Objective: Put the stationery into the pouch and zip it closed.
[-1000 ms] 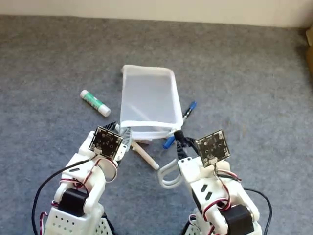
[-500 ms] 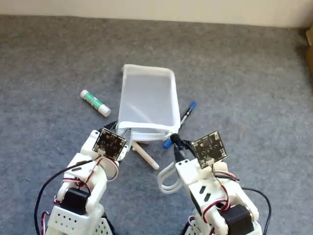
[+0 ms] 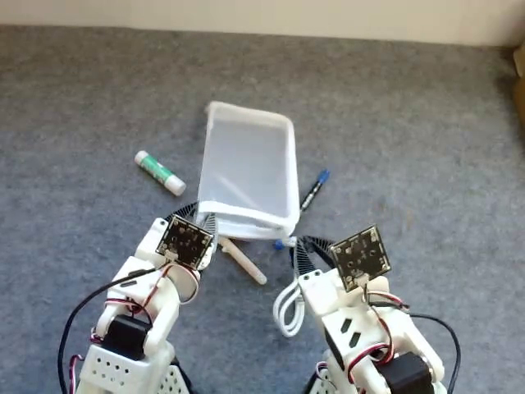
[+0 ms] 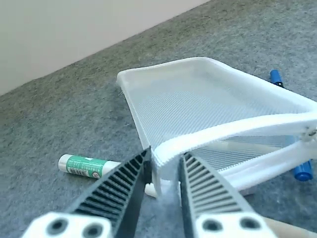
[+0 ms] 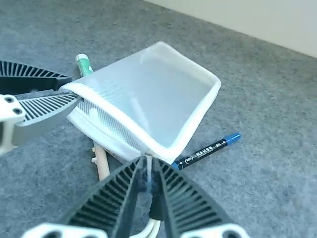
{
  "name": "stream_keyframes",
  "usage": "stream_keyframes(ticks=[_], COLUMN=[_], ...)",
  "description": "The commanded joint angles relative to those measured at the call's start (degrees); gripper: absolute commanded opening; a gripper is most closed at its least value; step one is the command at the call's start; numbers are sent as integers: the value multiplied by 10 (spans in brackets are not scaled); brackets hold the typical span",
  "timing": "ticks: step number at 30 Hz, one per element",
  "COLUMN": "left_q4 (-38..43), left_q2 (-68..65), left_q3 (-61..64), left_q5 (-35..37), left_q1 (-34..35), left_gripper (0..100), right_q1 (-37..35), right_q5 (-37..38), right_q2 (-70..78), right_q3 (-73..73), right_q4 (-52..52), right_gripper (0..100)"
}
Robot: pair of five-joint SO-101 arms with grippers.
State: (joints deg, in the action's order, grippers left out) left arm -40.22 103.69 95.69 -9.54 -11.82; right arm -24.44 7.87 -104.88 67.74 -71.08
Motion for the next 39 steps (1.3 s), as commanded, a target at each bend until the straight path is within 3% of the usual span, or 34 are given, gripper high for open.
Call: stream_keyframes(ticks=[1, 6, 10, 19, 28, 34, 39], left_q4=[13, 13, 11, -25, -50, -50, -50], left_q2=[5, 5, 5, 5, 5, 5, 5], left_q3=[-2, -7, -25, -59, -74, -74, -74], left_q5=[-6, -6, -5, -3, -3, -3, -3], left_q1=[-2, -2, -2, -7, -7, -7, -7], left_gripper=[90, 3, 7, 7, 7, 7, 7], right_q1=[-6, -22, -48, -80, -57, -44, -44], right_q5=[7, 3, 3, 6, 2, -25, -26], right_q2=[-4, -2, -2, 16, 261, 342, 339], right_q3=[-29, 13, 56, 92, 61, 42, 41], right_q4=[15, 46, 67, 103, 177, 202, 202], right_gripper=[7, 138, 245, 245, 245, 245, 142])
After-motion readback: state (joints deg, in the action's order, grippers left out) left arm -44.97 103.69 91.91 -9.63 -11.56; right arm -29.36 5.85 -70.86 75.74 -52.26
